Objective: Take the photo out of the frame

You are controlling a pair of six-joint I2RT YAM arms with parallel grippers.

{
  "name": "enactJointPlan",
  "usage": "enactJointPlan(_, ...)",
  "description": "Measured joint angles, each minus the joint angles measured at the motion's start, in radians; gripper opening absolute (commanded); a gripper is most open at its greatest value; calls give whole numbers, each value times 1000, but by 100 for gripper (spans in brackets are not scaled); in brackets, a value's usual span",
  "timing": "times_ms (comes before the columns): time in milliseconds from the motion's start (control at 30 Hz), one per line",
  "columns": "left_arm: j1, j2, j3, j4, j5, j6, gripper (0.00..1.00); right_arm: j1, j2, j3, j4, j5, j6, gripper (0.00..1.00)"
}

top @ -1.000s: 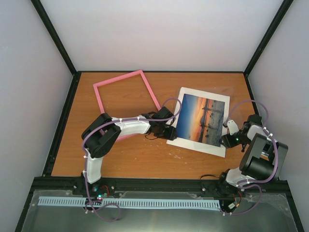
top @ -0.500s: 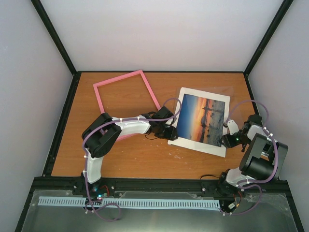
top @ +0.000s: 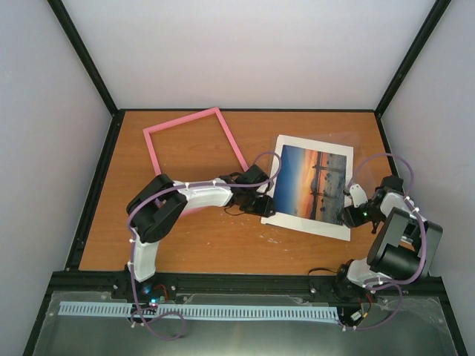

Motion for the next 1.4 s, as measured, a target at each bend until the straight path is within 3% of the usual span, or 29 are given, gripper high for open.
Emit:
enactJointPlan(333,-29,5,64,21,55,10,51,0,-66,0,-74,-6,0,58)
enactJointPlan(633,-37,114,167,34,101,23,51,0,-108,1,-116,-5,-1,59)
enactJointPlan(1100,-130,328,473,23,169,85,50,0,-143,16,-148,-28,-3,60)
enactJointPlan(1400,-147,295,414,-6,152,165,58,0,-96,16,-143,-29,1,60)
